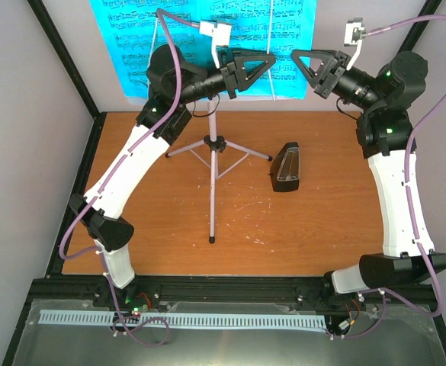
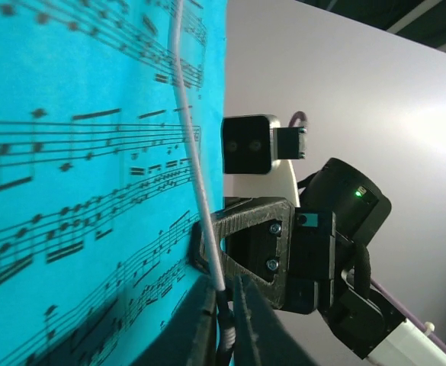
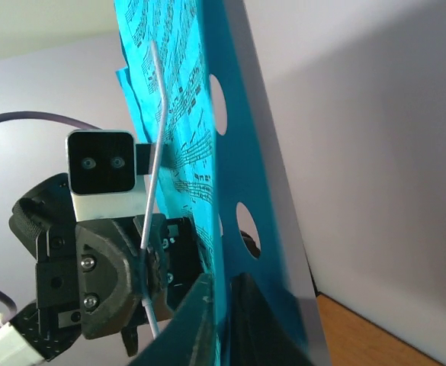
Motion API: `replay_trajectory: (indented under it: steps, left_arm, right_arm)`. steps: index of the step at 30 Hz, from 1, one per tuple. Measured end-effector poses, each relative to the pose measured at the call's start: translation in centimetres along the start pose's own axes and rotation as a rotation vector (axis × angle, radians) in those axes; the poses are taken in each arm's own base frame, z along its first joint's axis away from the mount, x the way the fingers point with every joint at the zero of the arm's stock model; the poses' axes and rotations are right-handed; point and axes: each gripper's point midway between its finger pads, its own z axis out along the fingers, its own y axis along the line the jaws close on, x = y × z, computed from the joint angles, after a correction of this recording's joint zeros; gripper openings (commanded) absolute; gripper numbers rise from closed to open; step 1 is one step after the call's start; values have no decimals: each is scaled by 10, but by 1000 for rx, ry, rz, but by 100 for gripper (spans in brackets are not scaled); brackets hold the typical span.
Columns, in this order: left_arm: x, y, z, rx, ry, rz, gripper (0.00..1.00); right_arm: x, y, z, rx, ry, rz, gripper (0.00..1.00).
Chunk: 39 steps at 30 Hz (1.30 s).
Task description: Pack up the instrument practice props
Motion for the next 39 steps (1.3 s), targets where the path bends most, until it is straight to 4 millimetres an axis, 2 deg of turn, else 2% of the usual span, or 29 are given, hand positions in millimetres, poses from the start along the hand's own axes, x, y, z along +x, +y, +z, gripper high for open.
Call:
replay_trajectory:
  steps: [2, 10, 15, 18, 26, 34, 39]
  left_arm:
    - [1, 2, 0, -4, -1, 3, 0]
    - [0, 3, 1, -9, -5, 7, 0]
    - [-1, 3, 1, -12, -7, 8, 0]
    - [-1, 4, 1, -15, -9, 9, 1]
    - [-1, 4, 1, -18, -10, 17, 14]
    - [-3, 0, 0, -13, -14, 36, 35]
    - [-5, -4, -1, -7, -16, 48, 43]
  right_arm:
    - [-3, 1, 0, 2, -8, -4, 3]
    - [-10, -4, -1, 43, -44, -24, 3]
    - [-14, -9, -13, 145, -104, -58, 3]
    - [-21, -10, -29, 249, -166, -93, 3]
    - [-42, 8, -91, 503, -356, -207, 3]
    - [-30, 1, -136, 699, -453, -219, 3]
    - [-20, 4, -163, 787, -496, -226, 3]
